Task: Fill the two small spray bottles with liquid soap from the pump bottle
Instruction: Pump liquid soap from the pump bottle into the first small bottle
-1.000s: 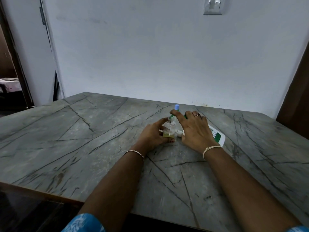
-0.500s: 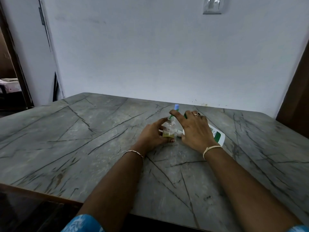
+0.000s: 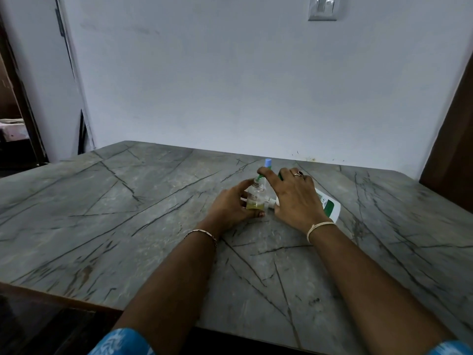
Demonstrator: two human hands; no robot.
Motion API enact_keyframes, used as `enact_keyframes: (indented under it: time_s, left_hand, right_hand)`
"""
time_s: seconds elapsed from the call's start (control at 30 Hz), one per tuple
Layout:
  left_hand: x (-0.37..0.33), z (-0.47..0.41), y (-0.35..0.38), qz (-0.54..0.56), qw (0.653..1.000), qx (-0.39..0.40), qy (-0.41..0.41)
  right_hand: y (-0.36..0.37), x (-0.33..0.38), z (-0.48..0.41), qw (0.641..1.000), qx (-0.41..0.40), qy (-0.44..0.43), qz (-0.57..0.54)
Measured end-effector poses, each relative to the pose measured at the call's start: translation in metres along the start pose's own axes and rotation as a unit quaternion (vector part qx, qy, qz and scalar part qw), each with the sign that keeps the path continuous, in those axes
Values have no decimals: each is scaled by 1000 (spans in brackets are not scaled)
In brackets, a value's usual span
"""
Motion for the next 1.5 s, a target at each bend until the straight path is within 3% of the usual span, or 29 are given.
enact_keyframes:
  time_s: [1.5]
  left_hand:
    - [3, 0, 0, -5, 1000, -4, -3]
  right_hand:
    - [1, -1, -3, 999, 11, -3, -44]
Point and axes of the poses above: each hand's wrist, its own z-axis away from the middle knuckle, its own y-axis out of the palm, x = y × z, the point moved 9 cm from there along -z, towards the middle knuckle, and after that the axes turned 8 degrees about x, right-handed, at the moved point
